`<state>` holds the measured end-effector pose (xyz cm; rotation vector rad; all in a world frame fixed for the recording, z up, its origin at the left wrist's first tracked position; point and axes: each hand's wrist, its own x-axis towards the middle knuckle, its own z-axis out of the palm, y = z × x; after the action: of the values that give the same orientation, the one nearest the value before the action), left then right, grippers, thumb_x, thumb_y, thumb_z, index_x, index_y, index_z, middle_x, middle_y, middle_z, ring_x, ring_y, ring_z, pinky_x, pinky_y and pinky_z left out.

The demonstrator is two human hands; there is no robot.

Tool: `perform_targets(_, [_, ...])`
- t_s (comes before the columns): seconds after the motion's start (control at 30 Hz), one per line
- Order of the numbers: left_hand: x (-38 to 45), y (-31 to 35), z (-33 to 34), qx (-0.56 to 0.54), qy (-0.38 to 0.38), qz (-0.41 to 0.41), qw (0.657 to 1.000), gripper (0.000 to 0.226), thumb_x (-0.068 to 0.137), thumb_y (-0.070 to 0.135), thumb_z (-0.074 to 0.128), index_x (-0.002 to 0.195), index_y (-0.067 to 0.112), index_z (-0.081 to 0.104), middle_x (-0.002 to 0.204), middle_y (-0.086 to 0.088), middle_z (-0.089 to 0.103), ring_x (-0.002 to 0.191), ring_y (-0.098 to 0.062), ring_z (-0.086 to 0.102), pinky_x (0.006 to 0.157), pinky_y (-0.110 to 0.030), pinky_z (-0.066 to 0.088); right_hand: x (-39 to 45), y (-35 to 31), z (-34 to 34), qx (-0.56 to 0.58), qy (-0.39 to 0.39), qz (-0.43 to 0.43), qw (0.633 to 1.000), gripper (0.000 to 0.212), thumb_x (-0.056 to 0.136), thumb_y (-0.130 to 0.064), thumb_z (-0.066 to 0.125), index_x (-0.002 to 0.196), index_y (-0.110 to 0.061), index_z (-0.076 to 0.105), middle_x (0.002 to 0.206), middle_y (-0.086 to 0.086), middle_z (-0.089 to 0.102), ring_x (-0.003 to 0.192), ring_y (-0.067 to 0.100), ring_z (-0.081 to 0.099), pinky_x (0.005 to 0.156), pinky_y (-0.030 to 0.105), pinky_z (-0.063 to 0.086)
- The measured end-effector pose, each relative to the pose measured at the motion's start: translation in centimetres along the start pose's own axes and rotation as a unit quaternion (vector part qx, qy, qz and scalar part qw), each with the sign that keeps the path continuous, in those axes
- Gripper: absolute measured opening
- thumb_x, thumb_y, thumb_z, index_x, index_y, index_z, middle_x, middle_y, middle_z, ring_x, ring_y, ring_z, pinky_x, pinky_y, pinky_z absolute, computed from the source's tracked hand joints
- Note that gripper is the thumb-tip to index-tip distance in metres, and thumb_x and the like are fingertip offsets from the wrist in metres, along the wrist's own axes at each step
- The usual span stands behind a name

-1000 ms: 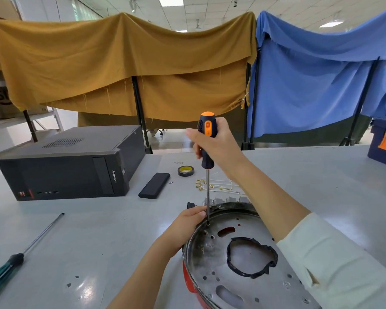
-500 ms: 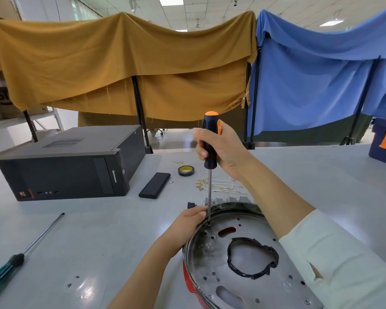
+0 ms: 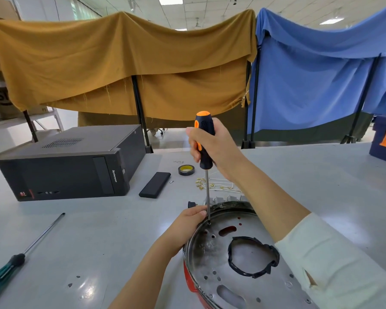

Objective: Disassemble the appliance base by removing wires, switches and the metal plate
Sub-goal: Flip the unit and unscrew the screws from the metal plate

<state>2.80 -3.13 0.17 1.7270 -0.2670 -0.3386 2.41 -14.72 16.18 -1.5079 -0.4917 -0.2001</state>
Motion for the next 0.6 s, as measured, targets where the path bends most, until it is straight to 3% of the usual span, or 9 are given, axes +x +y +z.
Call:
perform_targets(0.13, [0.2, 0.0, -0.1, 0.004, -0.002, 0.004, 1.0, 0.036, 0.1, 0.018, 0.037, 0.109, 0.032, 0.069, 0.108, 0.004, 0.07, 0.105, -0.015, 0.064, 0.1, -0.039, 0.045, -0.5, 0.4, 0.5, -0.117, 0.135, -0.028, 0.984, 0.027, 0.085, -0.025, 0.065, 0.094, -0.017, 0.041, 0.084, 0.012, 0.059, 0.066, 0.016, 0.057, 0.061, 0.036, 0.054])
perform_targets(0.23, [0.3, -0.2, -0.1, 0.01, 0.0, 0.003, 1.0, 0.035, 0.1, 0.019, 0.037, 0.113, 0.029, 0.067, 0.109, 0.005, 0.07, 0.105, -0.014, 0.064, 0.101, -0.039, 0.045, -0.4, 0.6, 0.8, -0.08, 0.182, -0.048, 0.979, 0.014, 0.082, -0.015, 0.059, 0.083, -0.014, 0.044, 0.07, 0.007, 0.048, 0.059, 0.02, 0.046, 0.051, 0.034, 0.044])
perform_targets(0.27, [0.2, -0.3, -0.1, 0.009, -0.001, 0.003, 1.0, 0.034, 0.1, 0.019, 0.037, 0.115, 0.028, 0.066, 0.11, 0.004, 0.07, 0.106, -0.016, 0.063, 0.101, -0.04, 0.044, -0.3, 0.6, 0.7, -0.047, 0.17, -0.046, 0.983, 0.014, 0.081, -0.012, 0.057, 0.076, -0.014, 0.044, 0.063, 0.005, 0.043, 0.052, 0.018, 0.041, 0.044, 0.029, 0.038])
perform_targets(0.33, [0.2, -0.3, -0.1, 0.0, -0.006, 0.005, 1.0, 0.035, 0.1, 0.018, 0.037, 0.113, 0.028, 0.068, 0.111, 0.001, 0.069, 0.107, -0.019, 0.063, 0.102, -0.042, 0.043, -0.1, 0.3, 0.2, 0.055, 0.061, -0.017, 0.996, 0.019, 0.08, -0.007, 0.055, 0.068, -0.015, 0.042, 0.054, 0.002, 0.038, 0.041, 0.015, 0.032, 0.04, 0.021, 0.029])
perform_targets(0.4, [0.3, -0.2, -0.1, -0.001, -0.001, 0.005, 1.0, 0.038, 0.1, 0.017, 0.038, 0.104, 0.035, 0.071, 0.109, 0.003, 0.07, 0.107, -0.019, 0.063, 0.101, -0.042, 0.044, 0.1, 0.0, -0.2, 0.113, -0.059, 0.013, 0.992, 0.014, 0.082, -0.007, 0.054, 0.073, -0.013, 0.045, 0.051, 0.002, 0.039, 0.039, 0.013, 0.03, 0.041, 0.02, 0.028])
perform_targets(0.43, [0.2, -0.2, -0.1, 0.0, 0.001, 0.005, 1.0, 0.039, 0.1, 0.018, 0.038, 0.101, 0.038, 0.072, 0.109, 0.004, 0.07, 0.106, -0.018, 0.063, 0.101, -0.042, 0.044, 0.2, 0.0, -0.3, 0.101, -0.074, 0.012, 0.992, 0.011, 0.083, -0.008, 0.055, 0.079, -0.012, 0.046, 0.053, 0.003, 0.041, 0.04, 0.015, 0.032, 0.042, 0.022, 0.03])
perform_targets(0.53, [0.3, -0.3, -0.1, 0.013, -0.005, 0.008, 1.0, 0.04, 0.1, 0.02, 0.037, 0.1, 0.042, 0.071, 0.108, 0.007, 0.07, 0.106, -0.015, 0.063, 0.1, -0.04, 0.045, 0.2, -0.1, -0.1, -0.035, -0.008, 0.004, 0.999, 0.022, 0.087, -0.017, 0.062, 0.092, -0.01, 0.042, 0.068, 0.008, 0.053, 0.055, 0.019, 0.05, 0.054, 0.034, 0.05])
perform_targets(0.6, [0.4, -0.3, -0.1, 0.015, -0.009, 0.01, 1.0, 0.041, 0.1, 0.021, 0.036, 0.1, 0.044, 0.07, 0.108, 0.009, 0.07, 0.105, -0.013, 0.064, 0.101, -0.039, 0.045, 0.2, -0.2, 0.0, -0.104, 0.055, 0.016, 0.993, 0.025, 0.085, -0.023, 0.065, 0.095, -0.012, 0.045, 0.078, 0.008, 0.057, 0.065, 0.016, 0.056, 0.067, 0.038, 0.055])
